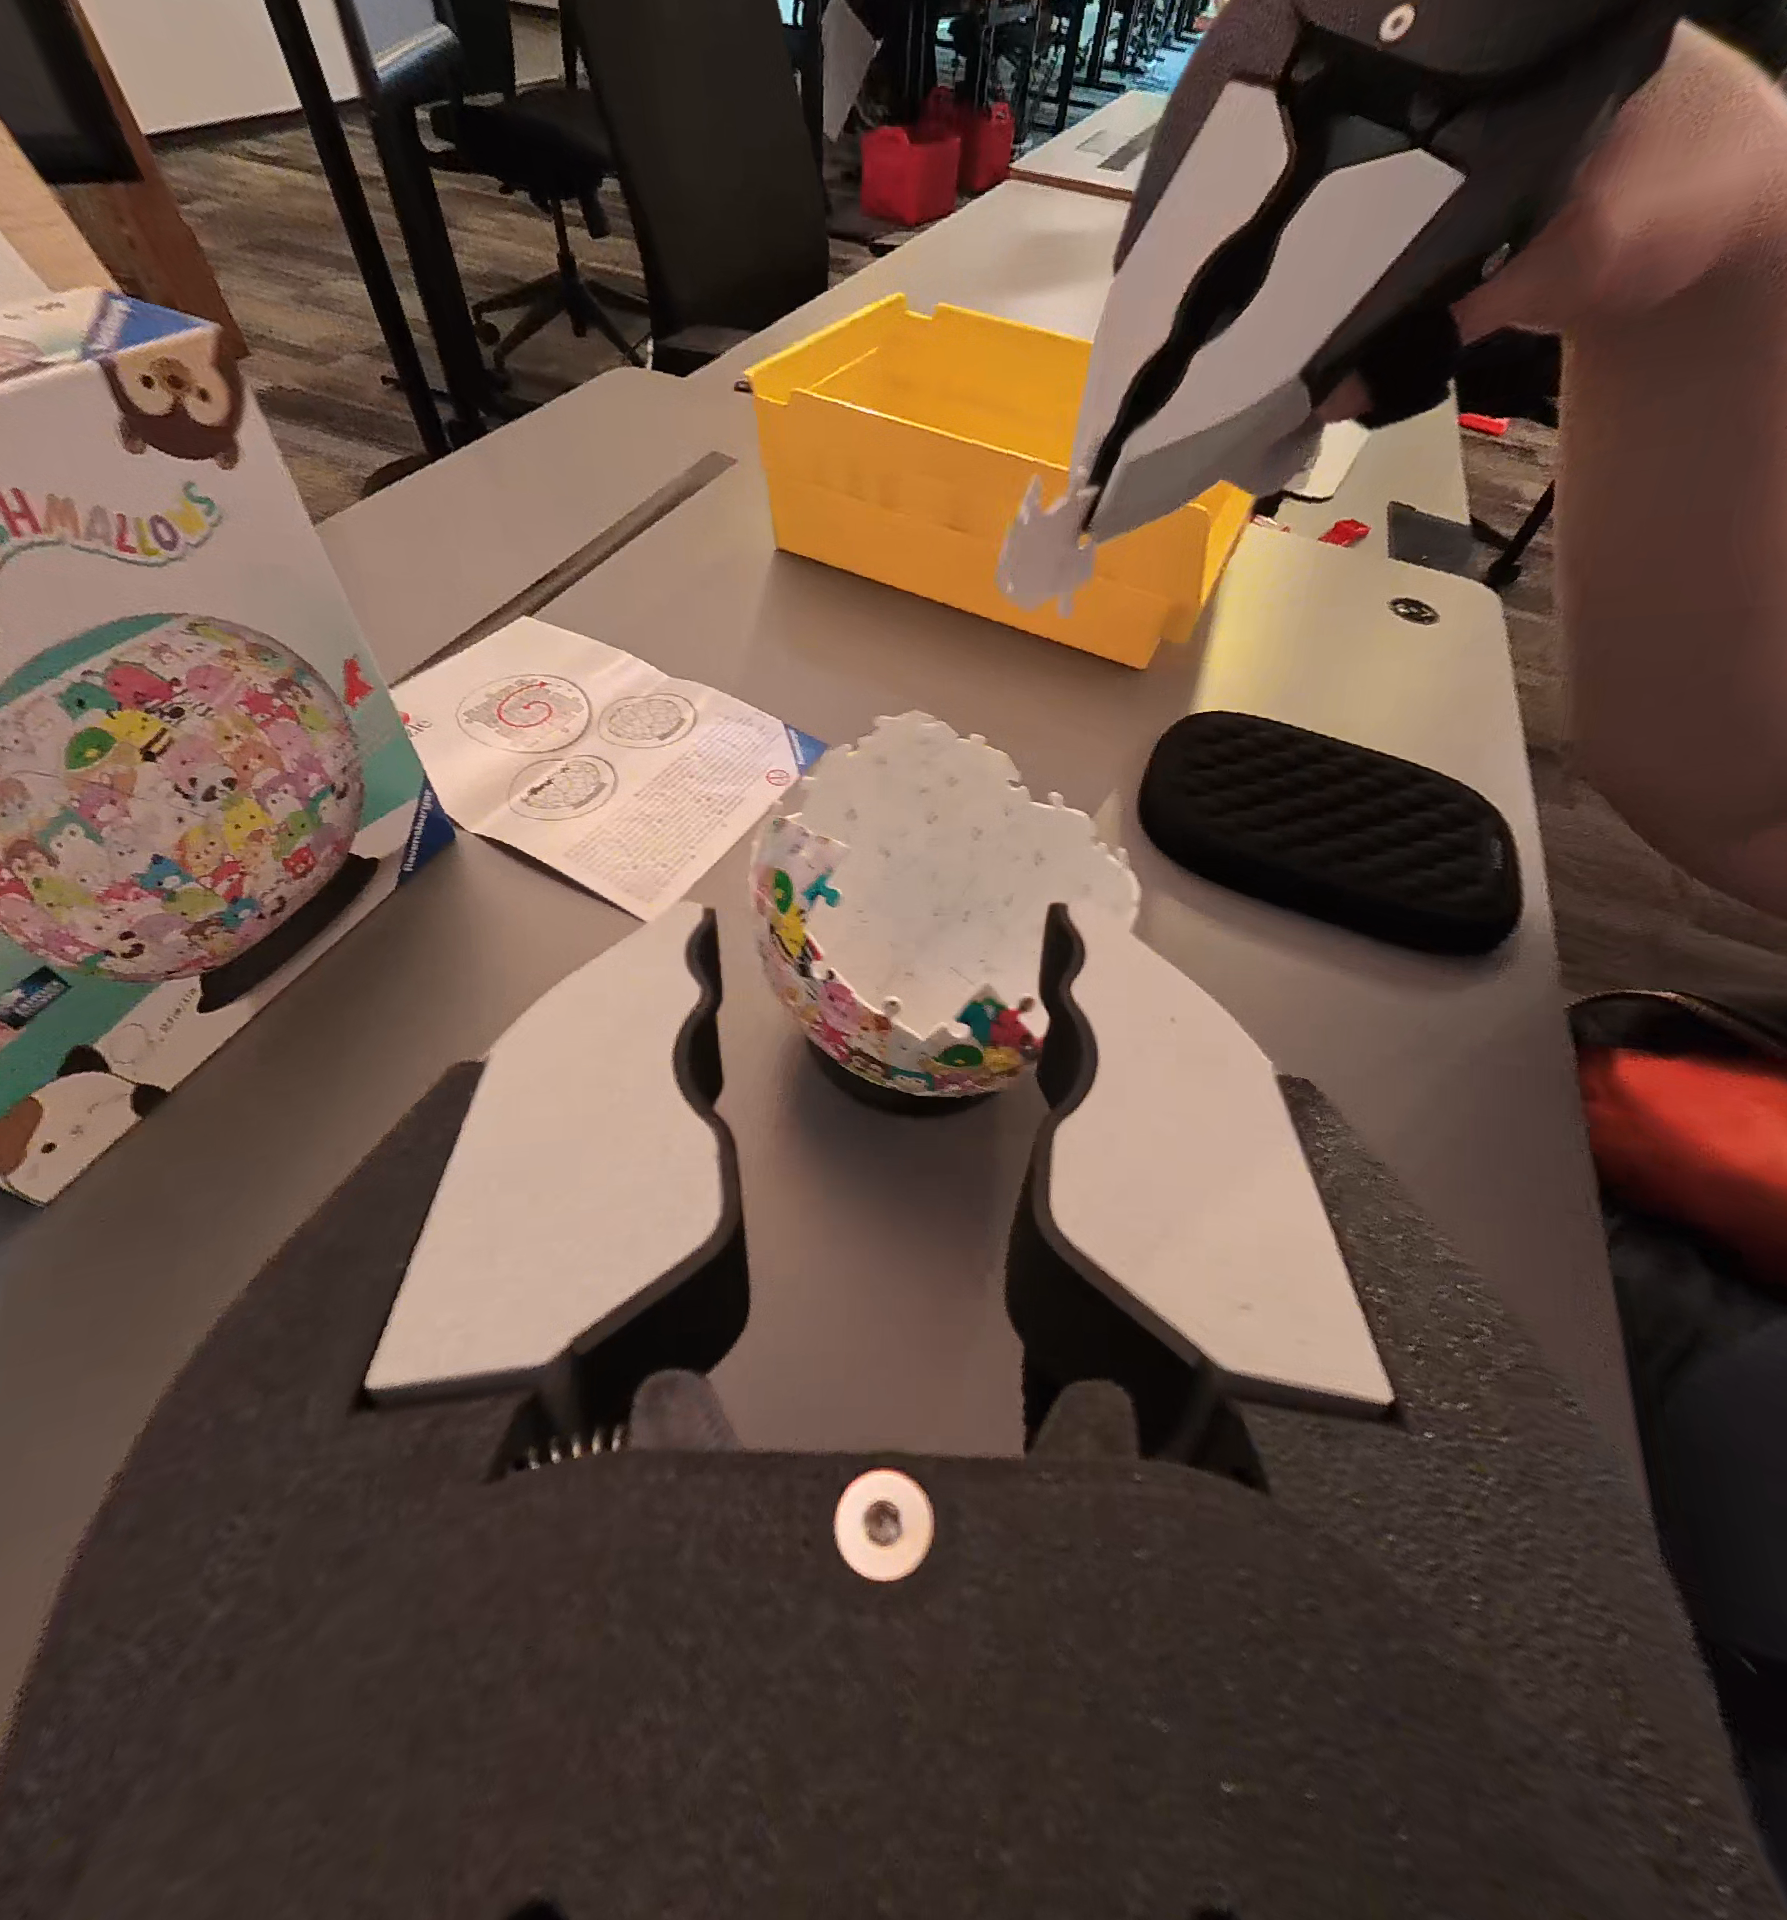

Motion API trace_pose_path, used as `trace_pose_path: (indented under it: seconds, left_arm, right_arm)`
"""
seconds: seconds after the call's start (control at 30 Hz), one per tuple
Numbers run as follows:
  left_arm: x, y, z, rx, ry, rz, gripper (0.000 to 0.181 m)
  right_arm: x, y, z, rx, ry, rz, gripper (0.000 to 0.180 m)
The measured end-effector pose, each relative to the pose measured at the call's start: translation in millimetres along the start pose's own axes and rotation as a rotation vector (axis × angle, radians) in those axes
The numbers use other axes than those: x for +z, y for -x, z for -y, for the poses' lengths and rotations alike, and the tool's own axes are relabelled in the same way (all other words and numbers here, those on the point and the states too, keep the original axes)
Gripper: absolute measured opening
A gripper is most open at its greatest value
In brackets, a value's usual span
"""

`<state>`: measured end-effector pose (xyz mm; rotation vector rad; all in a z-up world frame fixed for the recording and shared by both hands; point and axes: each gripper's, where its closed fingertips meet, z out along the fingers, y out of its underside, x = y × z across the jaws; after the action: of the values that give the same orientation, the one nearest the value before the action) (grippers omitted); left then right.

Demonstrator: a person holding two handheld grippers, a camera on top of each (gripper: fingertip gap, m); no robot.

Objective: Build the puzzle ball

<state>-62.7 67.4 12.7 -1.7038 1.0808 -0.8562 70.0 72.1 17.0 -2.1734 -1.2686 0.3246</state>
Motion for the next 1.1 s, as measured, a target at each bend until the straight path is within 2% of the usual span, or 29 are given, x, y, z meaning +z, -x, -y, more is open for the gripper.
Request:
trace_pose_path:
  seconds: [0.13,0.37,0.57,0.67,0.77,1.0,1.1]
  left_arm:
    - [9.2,17.4,11.4,-0.023,-0.023,0.004,0.059]
    - [39.5,41.3,29.6,-0.069,-0.025,-0.032,0.057]
    - [69.4,58.7,27.2,0.010,0.101,-0.009,0.058]
    - [79.8,59.4,32.8,0.021,0.102,-0.015,0.059]
    - [78.7,57.9,37.9,0.018,0.075,-0.008,0.058]
    - [71.2,49.1,31.5,0.094,0.137,0.029,0.059]
    - [74.1,45.5,29.1,0.066,0.144,0.008,0.059]
  right_arm:
    - [12.7,-10.9,3.7,-0.067,0.119,0.015,0.003]
    - [34.6,-30.4,-4.0,-0.109,0.221,0.076,0.003]
    - [35.8,-40.4,-11.2,-0.104,0.182,0.111,0.003]
    - [35.7,-45.5,-8.4,-0.073,0.152,0.111,0.003]
    - [37.0,-45.7,-6.4,-0.072,0.135,0.124,0.003]
    - [43.5,-44.6,-6.0,-0.061,0.110,0.166,0.003]
    - [46.5,-44.2,-3.7,-0.051,0.093,0.184,0.003]
